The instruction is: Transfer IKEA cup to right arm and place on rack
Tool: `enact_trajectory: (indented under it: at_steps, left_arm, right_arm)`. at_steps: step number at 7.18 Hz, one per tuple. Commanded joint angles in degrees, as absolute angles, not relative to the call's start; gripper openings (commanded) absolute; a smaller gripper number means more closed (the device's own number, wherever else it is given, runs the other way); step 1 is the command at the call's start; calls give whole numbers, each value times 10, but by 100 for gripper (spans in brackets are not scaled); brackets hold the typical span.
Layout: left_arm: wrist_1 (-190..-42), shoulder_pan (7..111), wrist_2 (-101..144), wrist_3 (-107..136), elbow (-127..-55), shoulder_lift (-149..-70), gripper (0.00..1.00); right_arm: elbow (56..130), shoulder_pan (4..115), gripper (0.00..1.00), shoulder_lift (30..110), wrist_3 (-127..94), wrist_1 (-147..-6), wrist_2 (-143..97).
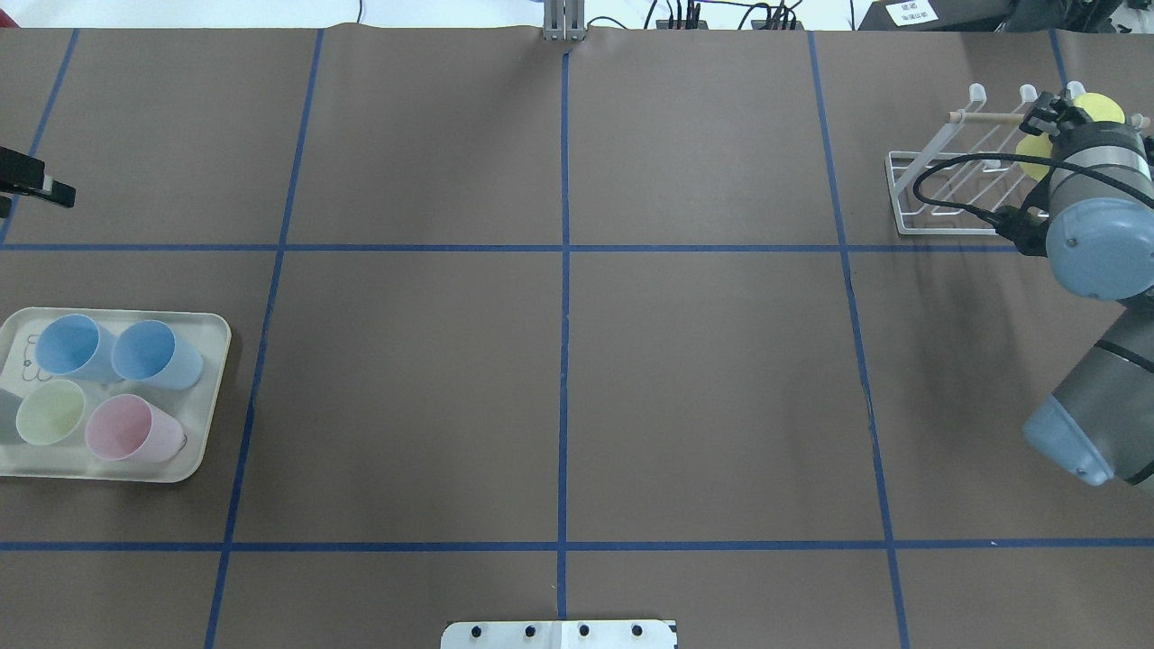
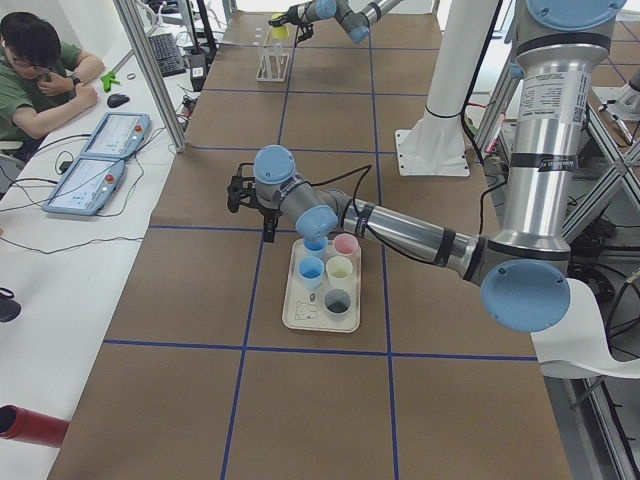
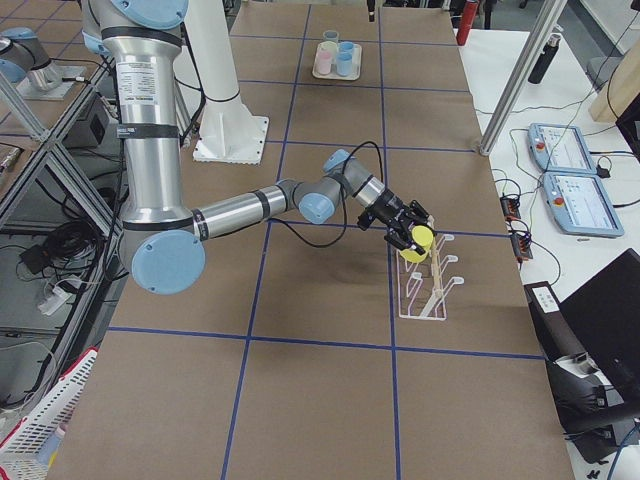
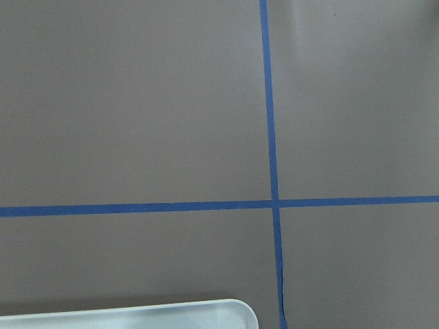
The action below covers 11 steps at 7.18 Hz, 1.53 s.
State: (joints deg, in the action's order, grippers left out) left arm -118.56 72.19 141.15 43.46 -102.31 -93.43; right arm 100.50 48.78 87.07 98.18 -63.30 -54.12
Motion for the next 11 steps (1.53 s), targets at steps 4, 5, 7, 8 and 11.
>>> enact_trajectory:
  at_steps: [4, 5, 7, 8, 11]
  left_arm:
    - [-1186, 722, 1412, 435, -1023, -934, 100]
    - [-1186, 722, 1412, 435, -1023, -934, 100]
    - [-1187, 722, 1412, 435, -1023, -934, 100]
    - [-1187, 722, 1412, 435, -1023, -934, 100]
    - [-1187, 722, 1412, 435, -1023, -934, 100]
  right_arm:
    - [999, 488, 46, 870, 983, -633, -541]
    - [999, 488, 57, 869, 982, -633, -541]
    - [1001, 488, 99, 869, 977, -632, -541]
    - [1001, 488, 99, 869, 977, -632, -541]
    - [1003, 488, 99, 867, 976, -633, -541]
